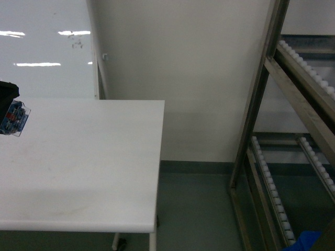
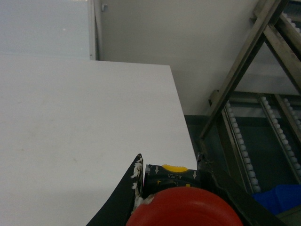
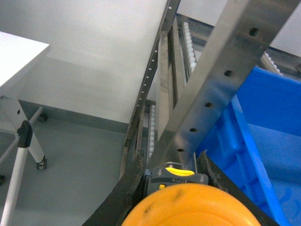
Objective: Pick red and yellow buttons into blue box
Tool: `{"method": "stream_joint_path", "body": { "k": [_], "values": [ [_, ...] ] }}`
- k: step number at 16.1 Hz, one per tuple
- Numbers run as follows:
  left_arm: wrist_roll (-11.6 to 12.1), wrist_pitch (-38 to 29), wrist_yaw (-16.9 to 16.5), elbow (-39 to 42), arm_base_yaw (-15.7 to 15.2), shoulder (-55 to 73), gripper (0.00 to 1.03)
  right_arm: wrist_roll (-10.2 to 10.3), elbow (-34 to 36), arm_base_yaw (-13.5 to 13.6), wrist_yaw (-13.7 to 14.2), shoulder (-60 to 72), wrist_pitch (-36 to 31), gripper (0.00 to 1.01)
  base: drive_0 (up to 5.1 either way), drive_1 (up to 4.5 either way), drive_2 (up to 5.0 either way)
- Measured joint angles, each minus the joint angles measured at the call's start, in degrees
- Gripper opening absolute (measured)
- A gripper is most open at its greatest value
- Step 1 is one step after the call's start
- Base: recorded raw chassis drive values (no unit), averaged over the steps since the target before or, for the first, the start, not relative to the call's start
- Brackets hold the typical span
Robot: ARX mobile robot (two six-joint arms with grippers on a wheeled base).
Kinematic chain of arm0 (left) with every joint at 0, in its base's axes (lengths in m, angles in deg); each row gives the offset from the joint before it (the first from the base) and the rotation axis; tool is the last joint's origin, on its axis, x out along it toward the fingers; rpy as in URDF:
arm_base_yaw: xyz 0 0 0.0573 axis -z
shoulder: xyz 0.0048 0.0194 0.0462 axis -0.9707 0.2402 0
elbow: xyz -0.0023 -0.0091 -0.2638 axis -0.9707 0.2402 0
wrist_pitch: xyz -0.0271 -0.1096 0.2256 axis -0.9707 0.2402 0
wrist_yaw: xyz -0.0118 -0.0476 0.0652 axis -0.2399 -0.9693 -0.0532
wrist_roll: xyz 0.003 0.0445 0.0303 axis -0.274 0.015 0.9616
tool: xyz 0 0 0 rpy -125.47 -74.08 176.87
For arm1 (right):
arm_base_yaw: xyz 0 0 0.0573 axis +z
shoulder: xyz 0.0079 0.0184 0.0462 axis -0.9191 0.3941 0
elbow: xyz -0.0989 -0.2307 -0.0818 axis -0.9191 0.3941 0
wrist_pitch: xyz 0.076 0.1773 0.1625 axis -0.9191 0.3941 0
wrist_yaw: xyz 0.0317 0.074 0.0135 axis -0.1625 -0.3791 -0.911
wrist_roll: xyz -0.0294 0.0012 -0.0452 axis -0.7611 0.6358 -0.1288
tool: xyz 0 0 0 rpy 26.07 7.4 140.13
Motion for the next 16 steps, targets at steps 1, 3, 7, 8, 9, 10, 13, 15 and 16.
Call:
{"method": "stream_joint_path", "body": {
  "k": [1, 3, 7, 8, 9, 10, 13, 15, 16],
  "values": [
    [0.0, 0.0, 0.0, 0.0, 0.0, 0.0, 0.29, 0.0, 0.0, 0.0, 0.0, 0.0, 0.0, 0.29, 5.0, -2.42, -2.4],
    [0.0, 0.0, 0.0, 0.0, 0.0, -0.1, 0.29, 0.0, 0.0, 0.0, 0.0, 0.0, 0.1, 0.29, 5.0, -2.85, -1.9],
    [0.0, 0.1, 0.0, 0.0, 0.1, -0.1, 0.29, 0.0, 0.0, 0.0, 0.0, 0.0, 0.0, 0.29, 5.0, -3.29, -1.4],
    [0.0, 0.0, 0.0, 0.0, 0.1, -0.1, 0.29, 0.0, 0.0, 0.0, 0.0, 0.0, 0.1, 0.29, 5.0, -3.29, -1.4],
    [0.0, 0.0, 0.0, 0.0, 0.1, -0.1, 0.29, 0.0, 0.0, 0.0, 0.0, 0.0, 0.0, 0.29, 5.0, -3.29, -1.4],
    [0.0, 0.0, 0.0, 0.0, 0.1, -0.1, 0.29, 0.0, 0.0, 0.0, 0.0, 0.0, 0.0, 0.29, 5.0, -3.29, -1.4],
    [0.0, 0.0, 0.0, 0.0, 0.1, 0.0, 0.29, 0.0, 0.0, 0.0, 0.0, 0.0, 0.0, 0.29, 5.0, -3.29, -1.4],
    [0.0, 0.0, 0.0, 0.0, 0.1, -0.1, 0.29, 0.0, 0.0, 0.0, 0.0, 0.0, 0.0, 0.29, 5.0, -3.29, -1.4],
    [0.0, 0.0, 0.0, 0.0, 0.1, -0.2, 0.29, 0.0, 0.0, 0.0, 0.0, 0.0, 0.0, 0.29, 5.0, -3.29, -1.4]
  ]
}}
